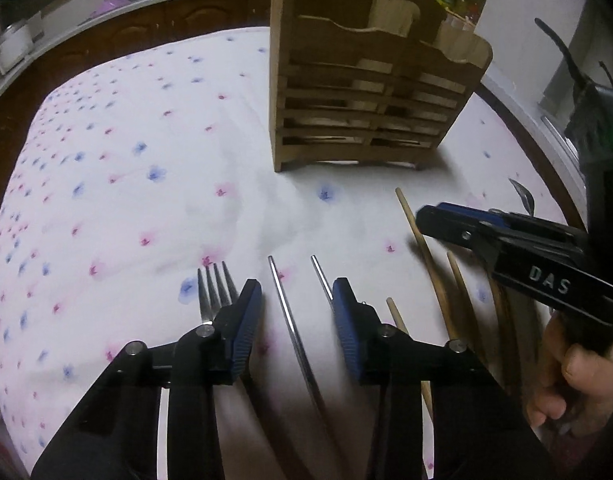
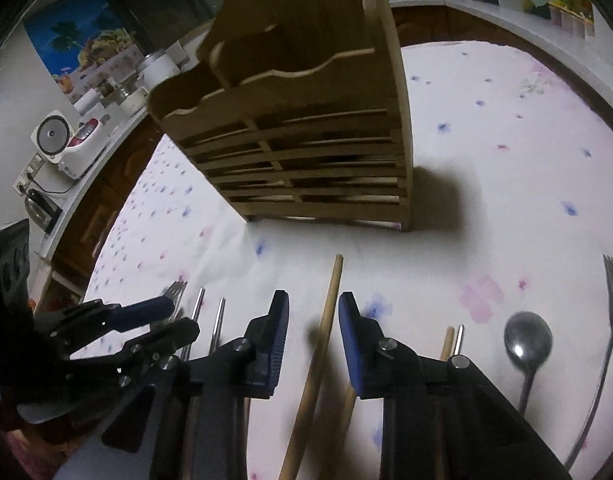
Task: Organize utensils
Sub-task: 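Close the left tool on a steel chopstick while the right tool grasps a wooden chopstick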
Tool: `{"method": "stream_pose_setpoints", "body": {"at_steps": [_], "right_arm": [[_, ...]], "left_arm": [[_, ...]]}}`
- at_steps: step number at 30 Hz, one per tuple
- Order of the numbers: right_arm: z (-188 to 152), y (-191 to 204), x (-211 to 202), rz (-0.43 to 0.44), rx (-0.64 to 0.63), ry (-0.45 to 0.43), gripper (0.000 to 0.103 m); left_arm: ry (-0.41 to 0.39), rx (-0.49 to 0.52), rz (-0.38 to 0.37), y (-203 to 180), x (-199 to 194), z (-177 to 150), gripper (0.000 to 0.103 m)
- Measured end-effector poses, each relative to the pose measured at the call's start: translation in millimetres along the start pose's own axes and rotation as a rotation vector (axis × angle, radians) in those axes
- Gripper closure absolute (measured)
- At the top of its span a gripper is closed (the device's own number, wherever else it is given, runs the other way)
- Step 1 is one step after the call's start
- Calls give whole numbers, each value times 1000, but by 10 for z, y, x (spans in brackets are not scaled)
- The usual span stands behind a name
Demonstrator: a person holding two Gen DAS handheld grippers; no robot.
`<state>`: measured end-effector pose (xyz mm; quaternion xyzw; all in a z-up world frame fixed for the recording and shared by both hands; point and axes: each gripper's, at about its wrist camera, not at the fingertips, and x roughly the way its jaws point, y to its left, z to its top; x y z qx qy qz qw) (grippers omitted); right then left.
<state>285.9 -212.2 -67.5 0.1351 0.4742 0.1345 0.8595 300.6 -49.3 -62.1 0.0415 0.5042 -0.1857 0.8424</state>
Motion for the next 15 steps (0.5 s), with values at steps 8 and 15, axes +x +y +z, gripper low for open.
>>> {"method": "stream_pose_setpoints", "body": {"at_steps": [8, 15], "right_arm": [[75, 2, 190, -30, -33, 46, 85], [108, 34, 234, -73, -92, 47, 91]], "left_arm": [[36, 58, -3, -73, 137, 46, 80], [16, 62, -9, 2, 132, 34, 103]]}}
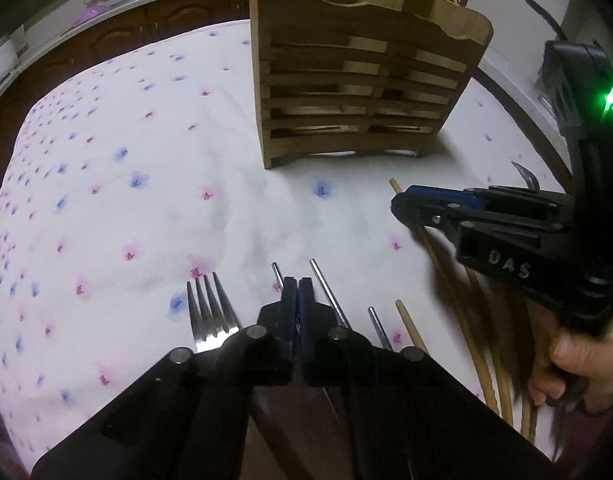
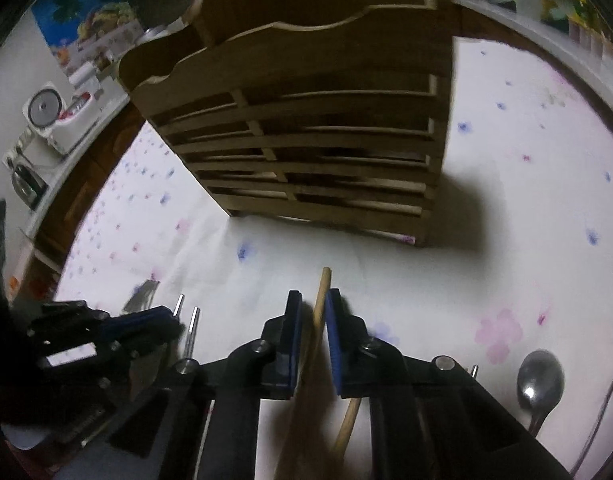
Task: Organize utensils
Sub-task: 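Close the left tool on a steel chopstick while the right tool grasps a wooden chopstick, then lift both held chopsticks up and carry them toward the wooden holder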
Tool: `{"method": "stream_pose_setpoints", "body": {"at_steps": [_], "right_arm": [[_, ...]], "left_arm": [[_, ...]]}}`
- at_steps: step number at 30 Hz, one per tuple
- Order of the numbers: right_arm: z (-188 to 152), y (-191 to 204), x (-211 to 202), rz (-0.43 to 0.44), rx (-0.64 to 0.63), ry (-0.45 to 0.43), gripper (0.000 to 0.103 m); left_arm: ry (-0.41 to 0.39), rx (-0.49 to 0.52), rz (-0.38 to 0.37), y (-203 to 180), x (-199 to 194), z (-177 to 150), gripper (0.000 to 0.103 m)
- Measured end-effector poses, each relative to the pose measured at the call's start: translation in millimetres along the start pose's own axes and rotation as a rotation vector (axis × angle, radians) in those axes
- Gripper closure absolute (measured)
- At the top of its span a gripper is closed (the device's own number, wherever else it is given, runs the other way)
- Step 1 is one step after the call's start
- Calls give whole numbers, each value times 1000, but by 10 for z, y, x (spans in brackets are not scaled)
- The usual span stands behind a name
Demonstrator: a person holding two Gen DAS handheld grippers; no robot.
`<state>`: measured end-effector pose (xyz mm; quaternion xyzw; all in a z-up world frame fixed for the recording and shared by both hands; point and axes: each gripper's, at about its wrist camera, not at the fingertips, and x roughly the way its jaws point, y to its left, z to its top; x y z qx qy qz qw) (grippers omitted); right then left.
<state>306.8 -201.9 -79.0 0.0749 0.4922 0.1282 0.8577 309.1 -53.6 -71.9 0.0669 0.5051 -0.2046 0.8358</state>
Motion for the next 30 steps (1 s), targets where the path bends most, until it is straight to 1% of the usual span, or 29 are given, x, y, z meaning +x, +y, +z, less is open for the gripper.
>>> {"method": "stream_pose_setpoints", "body": {"at_steps": [2, 3, 6, 10, 13, 16, 18, 21, 24, 25, 27, 29, 30], "right_arm": [[4, 33, 3, -23, -22, -1, 93], [3, 39, 0, -38, -31, -4, 95], [-1, -16, -13, -15, -6, -10, 96], [-41, -75, -119, 34, 32, -29, 97], [-69, -63, -242, 61, 41, -51, 98], [-76, -27, -346, 77, 38, -71, 98], [-81, -24, -394, 83, 41, -79, 98], [-92, -15, -419, 90, 50, -84, 98], [-107, 8, -410, 97, 55, -84, 98], [-108, -2, -419, 99, 57, -84, 98], [-122, -6, -434, 101, 60, -88, 98], [-126, -20, -474, 102, 62, -96, 98], [-130, -29, -495, 105, 63, -100, 98]], "left_arm": [[-4, 11, -1, -33, 12, 2, 103], [12, 11, -9, -59, 42, 0, 103], [1, 19, 2, -122, 56, -21, 103], [-17, 4, -14, -102, -38, -69, 103], [-28, -23, -23, -29, -140, -107, 103], [-15, -59, -35, 37, -165, -129, 102], [-10, -58, -16, 49, -167, -139, 100], [2, -53, -23, 21, -113, -123, 99], [47, -55, 2, -38, 35, -73, 99], [35, -54, 10, -51, 36, -61, 98], [45, -54, 34, -63, 48, -42, 98], [54, -54, 62, -63, 33, -44, 94], [50, -52, 61, -70, 15, -52, 85]]}}
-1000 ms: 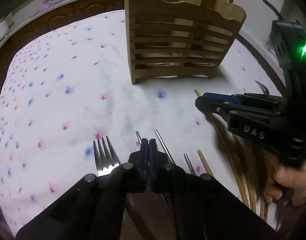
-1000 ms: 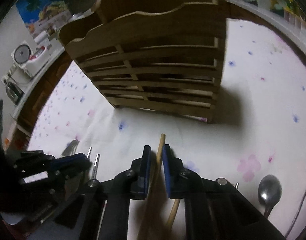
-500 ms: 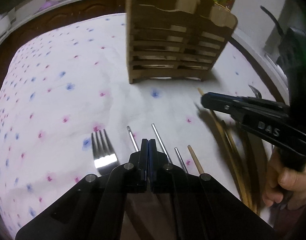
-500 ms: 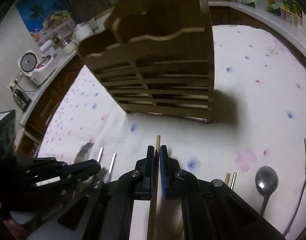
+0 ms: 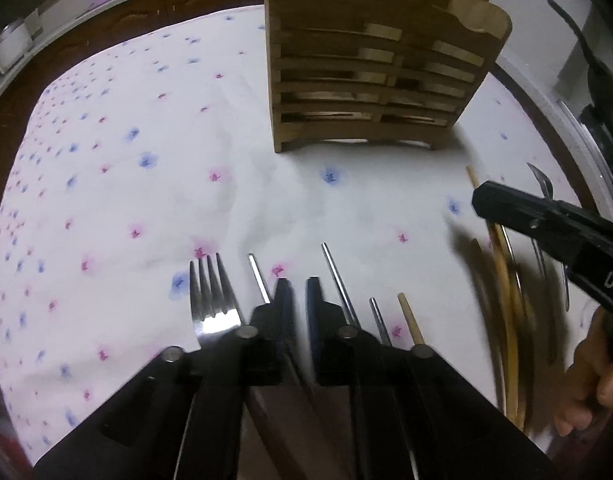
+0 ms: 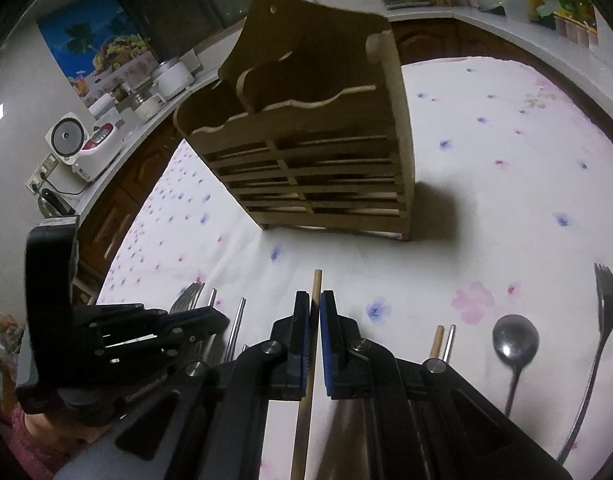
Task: Organize utensils
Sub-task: 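Lift both held chopsticks up and carry them toward the wooden holder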
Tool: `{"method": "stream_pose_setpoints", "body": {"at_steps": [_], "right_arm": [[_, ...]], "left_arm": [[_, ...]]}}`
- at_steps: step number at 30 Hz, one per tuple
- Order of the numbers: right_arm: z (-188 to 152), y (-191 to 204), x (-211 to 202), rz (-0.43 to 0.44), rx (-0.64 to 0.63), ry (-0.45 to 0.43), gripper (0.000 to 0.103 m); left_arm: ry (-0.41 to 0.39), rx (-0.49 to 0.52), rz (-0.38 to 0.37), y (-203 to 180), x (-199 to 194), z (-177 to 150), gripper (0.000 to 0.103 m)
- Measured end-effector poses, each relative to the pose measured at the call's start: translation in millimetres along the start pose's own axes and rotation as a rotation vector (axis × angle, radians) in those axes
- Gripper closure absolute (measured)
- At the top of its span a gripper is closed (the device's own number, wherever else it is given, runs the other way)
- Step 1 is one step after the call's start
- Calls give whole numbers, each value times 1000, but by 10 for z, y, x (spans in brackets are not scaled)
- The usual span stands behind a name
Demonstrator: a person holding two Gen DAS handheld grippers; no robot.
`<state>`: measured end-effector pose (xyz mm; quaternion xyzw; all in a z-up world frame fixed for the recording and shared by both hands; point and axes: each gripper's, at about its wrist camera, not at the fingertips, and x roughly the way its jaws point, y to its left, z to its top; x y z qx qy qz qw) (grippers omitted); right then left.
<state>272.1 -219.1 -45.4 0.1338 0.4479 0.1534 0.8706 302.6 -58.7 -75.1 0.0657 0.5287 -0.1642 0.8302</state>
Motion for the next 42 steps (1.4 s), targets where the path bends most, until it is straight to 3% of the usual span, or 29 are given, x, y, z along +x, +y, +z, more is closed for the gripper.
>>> {"method": "stream_pose_setpoints", "body": {"at_steps": [1, 3, 15, 20, 23, 24, 27, 31, 35, 42], "right_arm": [[3, -5, -25, 4, 3, -5, 98], [-1, -3, -49, 8, 4, -13, 98], [-9, -11, -85, 30, 16, -27, 98], [-17, -46, -98, 29, 24, -32, 98], [-15, -54, -87, 33, 28, -31, 98], [-14, -55, -81, 34, 28, -29, 98], [-10, -58, -76, 38, 30, -29, 98], [-6, -58, -82, 40, 35, -34, 98], [-3, -20, -129, 39, 29, -40, 98], [22, 125, -326, 41, -2, -70, 98]], "left_arm": [[-11, 0, 4, -2, -26, -13, 75], [-25, -11, 19, 9, -48, -5, 70], [-29, -45, 43, 122, -81, -14, 72], [-1, -20, 30, 69, -16, -7, 72], [-6, 11, 64, -3, 40, 16, 71], [-6, 17, 68, -13, 45, 23, 72], [-18, 51, 54, -77, 43, 28, 98], [-35, 108, 80, -170, 30, -10, 99], [-47, 63, 22, -79, -63, -44, 100], [-171, 35, -49, -100, -628, -179, 100]]}}
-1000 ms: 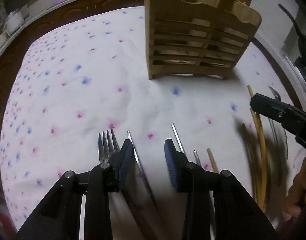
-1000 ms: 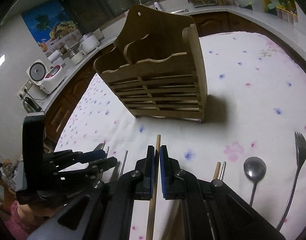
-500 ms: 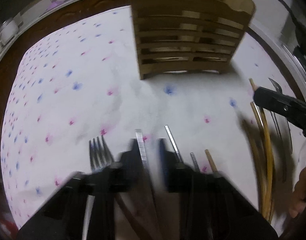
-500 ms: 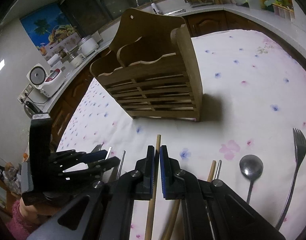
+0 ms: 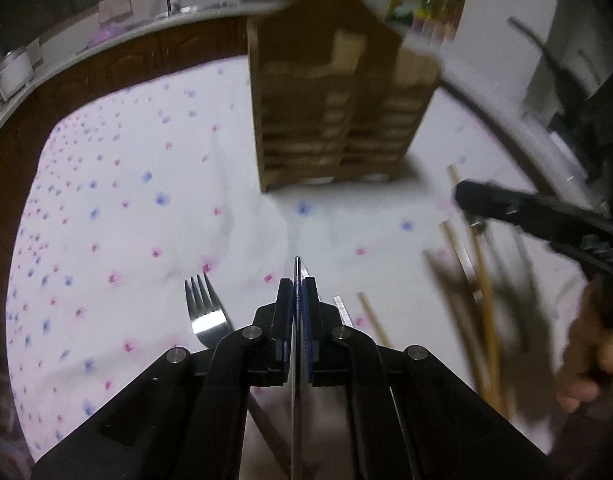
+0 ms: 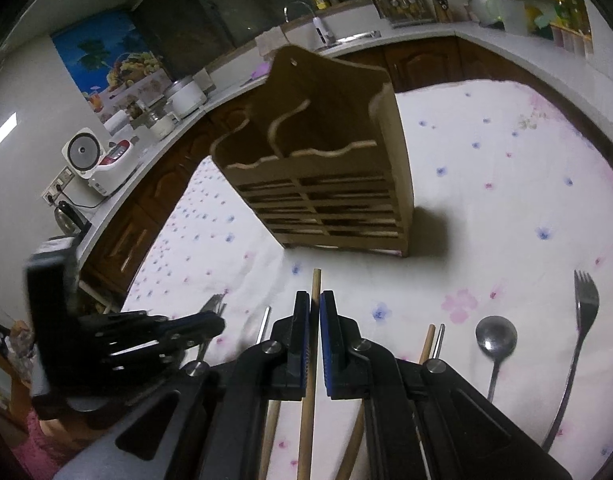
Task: Organize utensils
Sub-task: 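Lift both held chopsticks up and carry them toward the wooden holder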
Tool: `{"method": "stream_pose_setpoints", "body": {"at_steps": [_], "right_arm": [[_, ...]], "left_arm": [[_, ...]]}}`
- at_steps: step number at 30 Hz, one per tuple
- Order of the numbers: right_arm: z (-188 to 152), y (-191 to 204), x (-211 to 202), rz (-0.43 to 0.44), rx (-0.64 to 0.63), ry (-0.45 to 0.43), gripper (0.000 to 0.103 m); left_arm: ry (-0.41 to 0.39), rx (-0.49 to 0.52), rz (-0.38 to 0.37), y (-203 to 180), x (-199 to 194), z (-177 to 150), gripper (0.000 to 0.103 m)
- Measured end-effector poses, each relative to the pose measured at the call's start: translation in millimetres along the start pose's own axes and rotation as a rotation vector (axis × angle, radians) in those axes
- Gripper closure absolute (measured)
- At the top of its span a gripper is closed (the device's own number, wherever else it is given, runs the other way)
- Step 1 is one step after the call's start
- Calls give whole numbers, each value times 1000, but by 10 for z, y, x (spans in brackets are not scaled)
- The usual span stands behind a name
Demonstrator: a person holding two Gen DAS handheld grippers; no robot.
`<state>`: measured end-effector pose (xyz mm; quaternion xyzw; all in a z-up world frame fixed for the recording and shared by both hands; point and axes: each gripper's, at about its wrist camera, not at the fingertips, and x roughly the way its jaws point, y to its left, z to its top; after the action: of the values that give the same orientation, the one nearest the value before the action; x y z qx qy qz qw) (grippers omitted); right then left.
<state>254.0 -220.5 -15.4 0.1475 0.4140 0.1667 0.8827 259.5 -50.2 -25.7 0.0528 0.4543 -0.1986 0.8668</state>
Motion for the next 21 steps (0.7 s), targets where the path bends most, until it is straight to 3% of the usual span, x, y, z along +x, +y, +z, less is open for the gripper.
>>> {"method": "stream_pose_setpoints", "body": {"at_steps": [10, 21], "right_arm": [[-40, 301, -479, 5, -68, -79, 98], [-7, 523, -1012, 6, -120, -191, 98]], "left_arm": [[-174, -55, -81, 30, -889, -62, 100], [-294, -101, -101, 94, -1350, -165, 100]]}}
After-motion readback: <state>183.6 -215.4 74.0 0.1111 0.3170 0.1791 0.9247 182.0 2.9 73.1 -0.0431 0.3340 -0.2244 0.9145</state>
